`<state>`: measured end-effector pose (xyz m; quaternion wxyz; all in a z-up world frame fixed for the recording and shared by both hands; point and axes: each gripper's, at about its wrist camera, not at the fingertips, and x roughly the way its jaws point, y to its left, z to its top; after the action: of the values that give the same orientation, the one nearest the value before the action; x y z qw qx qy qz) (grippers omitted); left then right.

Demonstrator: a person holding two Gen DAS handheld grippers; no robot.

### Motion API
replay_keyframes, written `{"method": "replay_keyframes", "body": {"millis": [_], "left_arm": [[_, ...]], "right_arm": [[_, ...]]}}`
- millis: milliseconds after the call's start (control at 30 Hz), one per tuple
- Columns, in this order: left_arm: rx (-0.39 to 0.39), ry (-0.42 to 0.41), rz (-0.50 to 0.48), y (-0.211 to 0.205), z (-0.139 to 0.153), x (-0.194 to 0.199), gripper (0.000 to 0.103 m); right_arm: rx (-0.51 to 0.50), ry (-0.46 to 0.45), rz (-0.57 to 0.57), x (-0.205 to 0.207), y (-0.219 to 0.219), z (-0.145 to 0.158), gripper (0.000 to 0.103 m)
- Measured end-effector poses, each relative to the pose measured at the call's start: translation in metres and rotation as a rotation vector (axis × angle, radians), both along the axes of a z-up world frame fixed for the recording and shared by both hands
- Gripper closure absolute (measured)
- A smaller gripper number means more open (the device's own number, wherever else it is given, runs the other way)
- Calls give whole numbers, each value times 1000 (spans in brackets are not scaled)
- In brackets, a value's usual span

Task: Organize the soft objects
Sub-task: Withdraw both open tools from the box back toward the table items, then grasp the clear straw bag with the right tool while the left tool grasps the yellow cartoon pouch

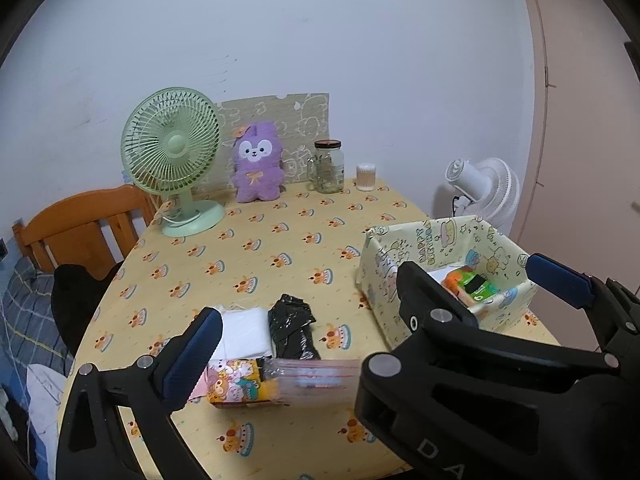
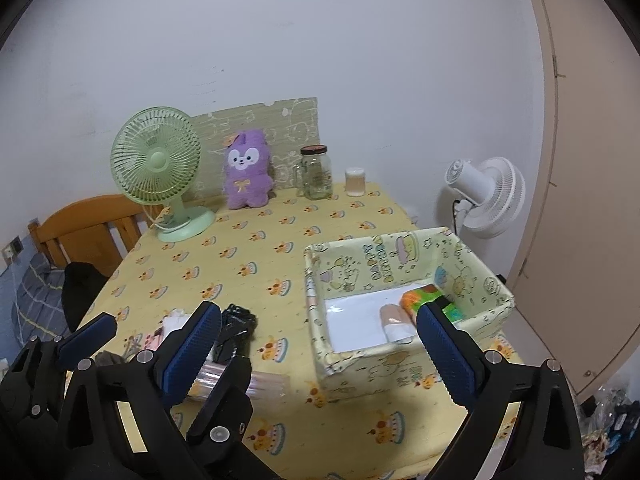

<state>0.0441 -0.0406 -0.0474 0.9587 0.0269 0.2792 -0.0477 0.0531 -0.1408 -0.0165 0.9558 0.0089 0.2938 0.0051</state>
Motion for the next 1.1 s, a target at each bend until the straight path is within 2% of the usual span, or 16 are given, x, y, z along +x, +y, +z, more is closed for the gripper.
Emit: {"method": "replay_keyframes", "body": {"millis": [333, 1100], "left_arm": [[3, 2, 18, 15, -13, -3, 0], [-1, 69, 81, 54, -57, -10, 0]], "right_arm": [[5, 17, 53, 0, 15, -14, 4], [16, 84, 191, 0, 56, -58, 4]]}}
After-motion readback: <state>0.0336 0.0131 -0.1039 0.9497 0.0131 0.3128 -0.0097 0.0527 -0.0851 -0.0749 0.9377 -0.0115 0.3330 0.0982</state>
